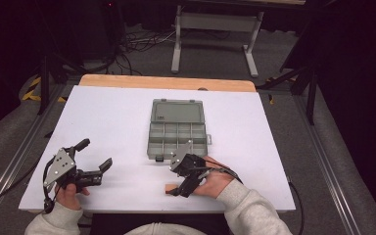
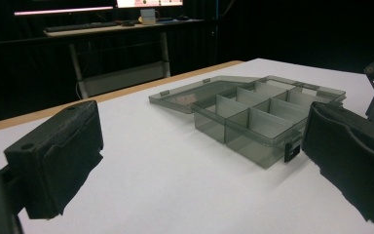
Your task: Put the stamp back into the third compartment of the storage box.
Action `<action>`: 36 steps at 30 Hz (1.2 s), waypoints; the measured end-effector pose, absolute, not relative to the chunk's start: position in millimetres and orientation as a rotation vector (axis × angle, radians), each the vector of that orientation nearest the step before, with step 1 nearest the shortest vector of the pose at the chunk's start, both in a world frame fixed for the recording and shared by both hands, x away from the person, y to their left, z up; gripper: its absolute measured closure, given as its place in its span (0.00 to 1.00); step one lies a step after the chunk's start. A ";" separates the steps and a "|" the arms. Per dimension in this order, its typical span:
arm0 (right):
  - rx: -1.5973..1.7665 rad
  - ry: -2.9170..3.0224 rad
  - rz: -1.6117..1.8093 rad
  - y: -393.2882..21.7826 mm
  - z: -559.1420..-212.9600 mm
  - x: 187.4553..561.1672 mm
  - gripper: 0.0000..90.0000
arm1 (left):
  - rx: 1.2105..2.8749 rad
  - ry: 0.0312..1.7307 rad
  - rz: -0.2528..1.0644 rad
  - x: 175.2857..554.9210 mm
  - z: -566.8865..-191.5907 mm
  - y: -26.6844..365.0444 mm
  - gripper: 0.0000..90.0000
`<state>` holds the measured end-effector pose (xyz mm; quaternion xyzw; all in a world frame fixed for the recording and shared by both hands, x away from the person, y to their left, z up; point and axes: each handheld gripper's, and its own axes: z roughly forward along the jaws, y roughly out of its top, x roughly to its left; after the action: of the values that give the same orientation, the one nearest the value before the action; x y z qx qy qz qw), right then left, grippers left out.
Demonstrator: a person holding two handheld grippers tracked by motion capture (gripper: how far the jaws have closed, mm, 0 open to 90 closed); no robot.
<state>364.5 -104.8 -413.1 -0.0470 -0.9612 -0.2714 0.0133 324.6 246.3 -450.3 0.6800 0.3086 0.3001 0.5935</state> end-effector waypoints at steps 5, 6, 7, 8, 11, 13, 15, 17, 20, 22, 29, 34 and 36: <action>-0.136 -2.980 -0.805 -101.8 -415.9 363.7 0.26 | 1.582 0.718 0.696 324.8 -450.4 246.4 0.03; -0.136 -2.987 -0.797 -101.2 -416.5 363.7 0.26 | 1.582 0.718 0.695 324.9 -450.4 246.5 0.03; -0.130 -2.988 -0.789 -100.4 -417.5 363.7 0.26 | 1.583 0.718 0.695 324.9 -450.4 246.5 0.03; -0.131 -2.983 -0.782 -99.7 -418.2 363.3 0.26 | 1.582 0.718 0.696 324.8 -450.3 246.6 0.03; -0.145 -2.985 -0.743 -97.8 -419.9 362.3 0.27 | 1.582 0.717 0.696 324.8 -450.2 246.6 0.03; -0.144 -2.984 -0.729 -96.5 -421.1 362.1 0.27 | 1.582 0.717 0.695 324.8 -450.3 246.6 0.03; -0.143 -2.982 -0.718 -95.2 -422.3 361.7 0.27 | 1.582 0.717 0.695 324.7 -450.3 246.5 0.03; -0.141 -2.981 -0.704 -93.8 -423.8 361.6 0.27 | 1.583 0.716 0.695 324.7 -450.3 246.5 0.03; -0.153 -2.979 -0.679 -92.0 -425.5 361.6 0.28 | 1.584 0.714 0.692 324.8 -450.3 246.3 0.03; -0.171 -2.983 -0.646 -91.0 -426.2 361.4 0.30 | 1.585 0.714 0.692 324.9 -450.3 246.2 0.03; -0.171 -2.995 -0.593 -87.9 -429.5 360.7 0.38 | 1.586 0.713 0.691 324.9 -450.4 246.0 0.03; -0.161 -3.014 -0.579 -86.4 -431.5 361.4 0.46 | 1.587 0.714 0.693 324.9 -450.5 245.8 0.03; -0.160 -3.020 -0.572 -86.1 -431.6 361.2 0.49 | 1.595 0.709 0.704 325.2 -450.5 246.6 0.03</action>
<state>361.2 -86.1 -431.6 -0.0519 -0.9807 -0.1858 0.0317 325.2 246.6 -450.5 0.6849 0.3045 0.3021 0.5890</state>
